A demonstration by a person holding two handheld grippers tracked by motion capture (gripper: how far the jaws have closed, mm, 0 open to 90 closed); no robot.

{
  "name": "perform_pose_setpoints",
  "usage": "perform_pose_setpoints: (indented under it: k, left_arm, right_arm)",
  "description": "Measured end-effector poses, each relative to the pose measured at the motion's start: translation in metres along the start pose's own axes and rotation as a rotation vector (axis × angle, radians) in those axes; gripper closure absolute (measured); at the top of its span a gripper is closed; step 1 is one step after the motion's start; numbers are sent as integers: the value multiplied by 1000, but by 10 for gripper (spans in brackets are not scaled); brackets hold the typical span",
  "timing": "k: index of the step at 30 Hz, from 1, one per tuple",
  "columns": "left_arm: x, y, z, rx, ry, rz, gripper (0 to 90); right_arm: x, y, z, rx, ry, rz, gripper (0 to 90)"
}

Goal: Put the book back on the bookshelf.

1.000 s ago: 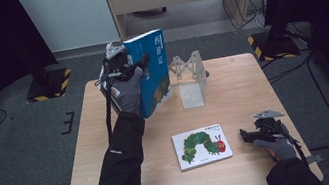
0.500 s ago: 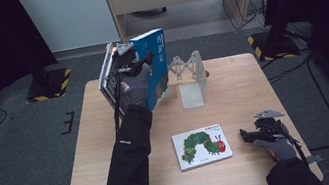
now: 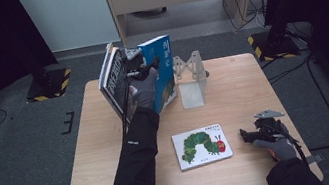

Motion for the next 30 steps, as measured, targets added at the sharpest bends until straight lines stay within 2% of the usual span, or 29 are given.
perform_pose_setpoints:
  k: [7, 15, 23, 28, 30]
  left_arm:
    - [12, 2, 6, -16, 6, -2, 606]
    - [17, -1, 3, -10, -11, 9, 603]
    - [27, -10, -7, -31, 18, 66, 595]
    - [33, -13, -17, -41, 30, 61, 591]
    - [35, -15, -20, -45, 33, 75, 591]
  right_arm:
    - [0, 0, 0, -1, 1, 2, 49]
    - [0, 0, 0, -1, -1, -1, 51]
    - [0, 0, 0, -1, -1, -1, 51]
    - [0, 0, 0, 1, -1, 0, 51]
    - [0, 0, 0, 1, -1, 0, 51]
Point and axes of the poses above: each handheld gripper's, and its own axes: z roughly forward along the jaws, x roughly out of its underside, y roughly to its left, the point moved 8 cm from there along z, roughly forward along the jaws, and after that the axes turned 9 degrees about x, right-handed, at the moved point
